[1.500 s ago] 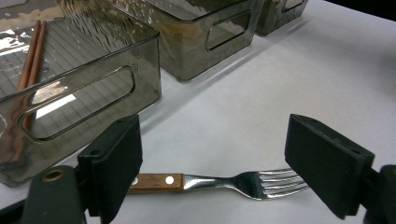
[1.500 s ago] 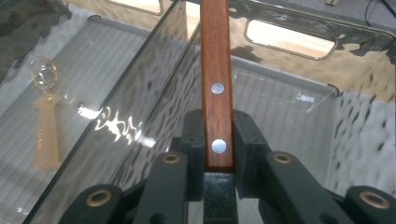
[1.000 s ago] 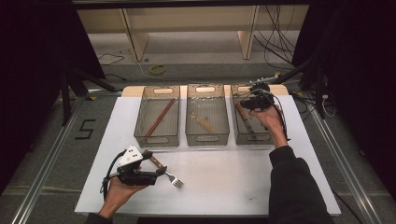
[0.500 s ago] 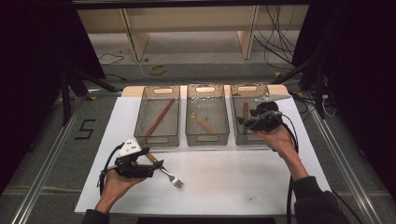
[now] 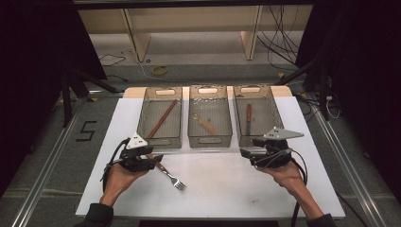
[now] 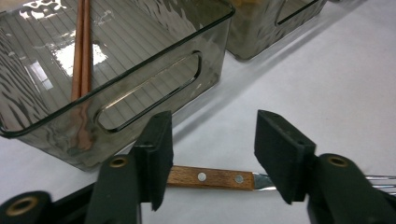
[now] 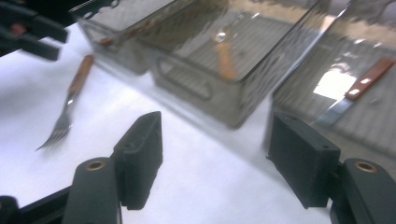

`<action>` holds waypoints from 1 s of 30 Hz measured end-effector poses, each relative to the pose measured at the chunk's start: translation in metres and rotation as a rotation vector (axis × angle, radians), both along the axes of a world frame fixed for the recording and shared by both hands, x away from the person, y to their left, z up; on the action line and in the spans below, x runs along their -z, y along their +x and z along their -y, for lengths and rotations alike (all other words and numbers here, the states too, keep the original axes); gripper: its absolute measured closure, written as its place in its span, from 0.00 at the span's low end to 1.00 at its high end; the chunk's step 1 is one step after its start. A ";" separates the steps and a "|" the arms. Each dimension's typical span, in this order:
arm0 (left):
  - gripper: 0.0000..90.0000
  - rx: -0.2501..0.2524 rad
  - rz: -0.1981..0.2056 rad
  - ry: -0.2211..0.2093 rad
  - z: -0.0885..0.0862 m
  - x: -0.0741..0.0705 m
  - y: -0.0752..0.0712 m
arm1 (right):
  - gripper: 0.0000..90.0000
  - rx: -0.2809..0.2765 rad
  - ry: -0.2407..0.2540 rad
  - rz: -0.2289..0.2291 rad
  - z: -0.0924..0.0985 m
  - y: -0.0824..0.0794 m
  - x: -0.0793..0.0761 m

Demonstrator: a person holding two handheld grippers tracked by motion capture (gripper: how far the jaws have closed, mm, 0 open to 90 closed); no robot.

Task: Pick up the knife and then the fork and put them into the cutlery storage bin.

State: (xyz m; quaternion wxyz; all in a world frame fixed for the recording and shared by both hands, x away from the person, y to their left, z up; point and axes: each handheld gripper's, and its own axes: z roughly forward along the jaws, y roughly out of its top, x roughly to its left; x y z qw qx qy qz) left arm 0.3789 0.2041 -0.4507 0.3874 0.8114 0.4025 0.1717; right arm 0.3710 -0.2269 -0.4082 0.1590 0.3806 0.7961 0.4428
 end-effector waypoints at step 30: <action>0.99 -0.027 -0.165 0.126 0.003 0.024 0.038 | 0.40 -0.034 0.061 -0.028 -0.001 -0.043 0.032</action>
